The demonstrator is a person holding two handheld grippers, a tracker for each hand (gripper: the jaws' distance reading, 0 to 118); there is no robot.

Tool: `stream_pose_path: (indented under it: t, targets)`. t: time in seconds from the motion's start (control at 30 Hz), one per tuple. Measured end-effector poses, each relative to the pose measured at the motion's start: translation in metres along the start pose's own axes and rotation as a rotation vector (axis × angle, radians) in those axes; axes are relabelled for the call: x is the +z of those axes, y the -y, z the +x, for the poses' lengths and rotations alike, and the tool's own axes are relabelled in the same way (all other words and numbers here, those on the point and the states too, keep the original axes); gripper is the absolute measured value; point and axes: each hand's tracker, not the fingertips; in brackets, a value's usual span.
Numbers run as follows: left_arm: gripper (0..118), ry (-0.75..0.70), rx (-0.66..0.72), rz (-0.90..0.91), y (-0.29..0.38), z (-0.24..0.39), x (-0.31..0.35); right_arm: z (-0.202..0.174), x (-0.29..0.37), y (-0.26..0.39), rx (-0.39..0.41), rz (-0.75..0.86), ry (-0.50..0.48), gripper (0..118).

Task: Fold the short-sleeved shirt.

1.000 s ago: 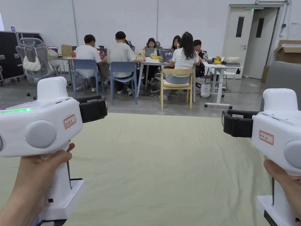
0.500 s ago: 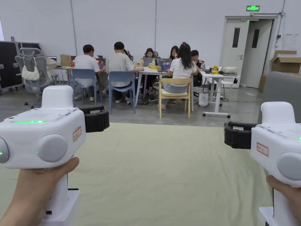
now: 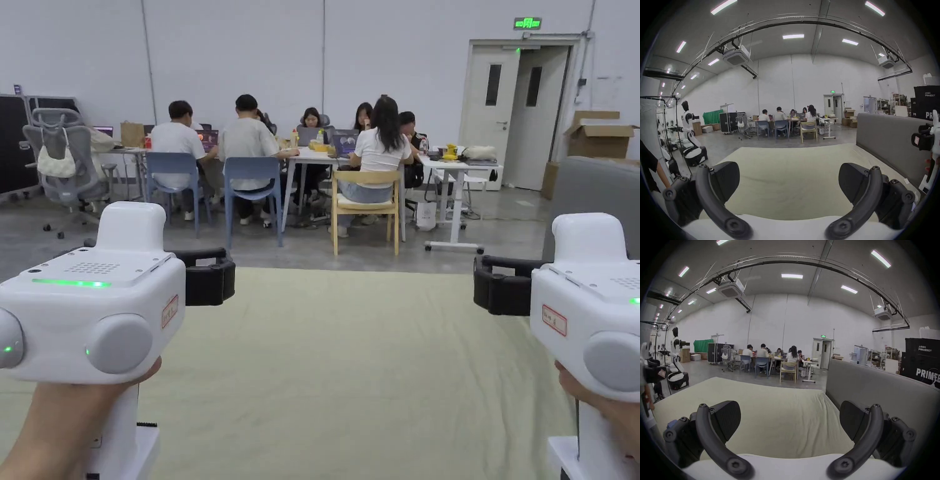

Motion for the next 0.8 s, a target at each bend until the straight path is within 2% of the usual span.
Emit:
stream_pose_path:
  t: [0.1, 0.17, 0.27, 0.43, 0.6, 0.7, 0.8]
  targets:
    - [118, 0.012, 0.024, -0.002, 0.000, 0.001, 0.001, -0.004, -0.001, -0.004, 0.006, -0.046, 0.021, 118]
    - [118, 0.021, 0.019, -0.006, 0.000, 0.002, 0.001, -0.008, 0.001, -0.002, 0.032, -0.026, 0.084, 118]
    - [118, -0.023, 0.003, -0.014, 0.000, 0.007, 0.001, -0.012, 0.001, -0.001, 0.055, -0.027, 0.089, 118]
    - [118, -0.003, 0.086, -0.013, 0.002, 0.003, 0.002, -0.007, -0.001, -0.006, -0.088, -0.090, 0.070, 118]
    - [118, -0.025, 0.071, -0.018, 0.001, 0.002, 0.001, -0.005, 0.000, -0.012, -0.106, -0.088, 0.064, 118]
    - [118, -0.034, 0.065, -0.019, 0.001, 0.000, -0.001, -0.008, 0.001, -0.011, -0.086, -0.071, 0.081, 118]
    - [118, -0.037, 0.074, -0.029, 0.001, -0.001, -0.003, -0.013, 0.001, -0.010, -0.021, -0.070, 0.064, 118]
